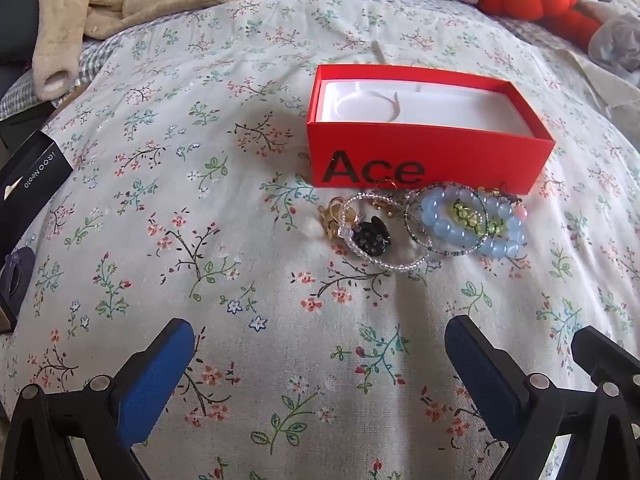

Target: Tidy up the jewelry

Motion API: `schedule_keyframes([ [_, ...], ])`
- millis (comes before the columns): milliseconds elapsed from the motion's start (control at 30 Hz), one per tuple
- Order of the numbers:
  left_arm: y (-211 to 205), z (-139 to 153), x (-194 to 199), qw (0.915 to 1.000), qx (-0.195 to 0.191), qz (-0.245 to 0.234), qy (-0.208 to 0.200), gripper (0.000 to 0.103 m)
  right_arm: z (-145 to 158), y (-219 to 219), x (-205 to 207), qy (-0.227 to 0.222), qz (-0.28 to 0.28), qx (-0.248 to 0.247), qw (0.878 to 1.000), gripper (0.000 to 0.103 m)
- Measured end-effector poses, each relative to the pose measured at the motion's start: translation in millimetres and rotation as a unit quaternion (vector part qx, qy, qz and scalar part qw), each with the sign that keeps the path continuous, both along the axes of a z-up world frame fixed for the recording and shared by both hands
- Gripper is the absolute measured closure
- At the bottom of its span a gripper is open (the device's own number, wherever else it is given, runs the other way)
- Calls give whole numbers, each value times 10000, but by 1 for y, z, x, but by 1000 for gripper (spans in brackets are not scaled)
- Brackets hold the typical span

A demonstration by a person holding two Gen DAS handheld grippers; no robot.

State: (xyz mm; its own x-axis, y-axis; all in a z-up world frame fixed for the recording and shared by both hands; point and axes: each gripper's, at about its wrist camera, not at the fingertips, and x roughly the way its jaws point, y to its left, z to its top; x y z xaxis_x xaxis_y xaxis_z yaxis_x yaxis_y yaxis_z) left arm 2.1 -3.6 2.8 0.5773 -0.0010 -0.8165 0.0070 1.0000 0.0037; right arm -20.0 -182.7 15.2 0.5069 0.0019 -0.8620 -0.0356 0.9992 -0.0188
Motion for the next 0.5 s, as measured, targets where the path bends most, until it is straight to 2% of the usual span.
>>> schedule_keyframes([
  [500, 2, -4, -1, 10000, 50, -26, 15, 0, -2, -1, 0, 13, -28, -37, 10000, 0],
])
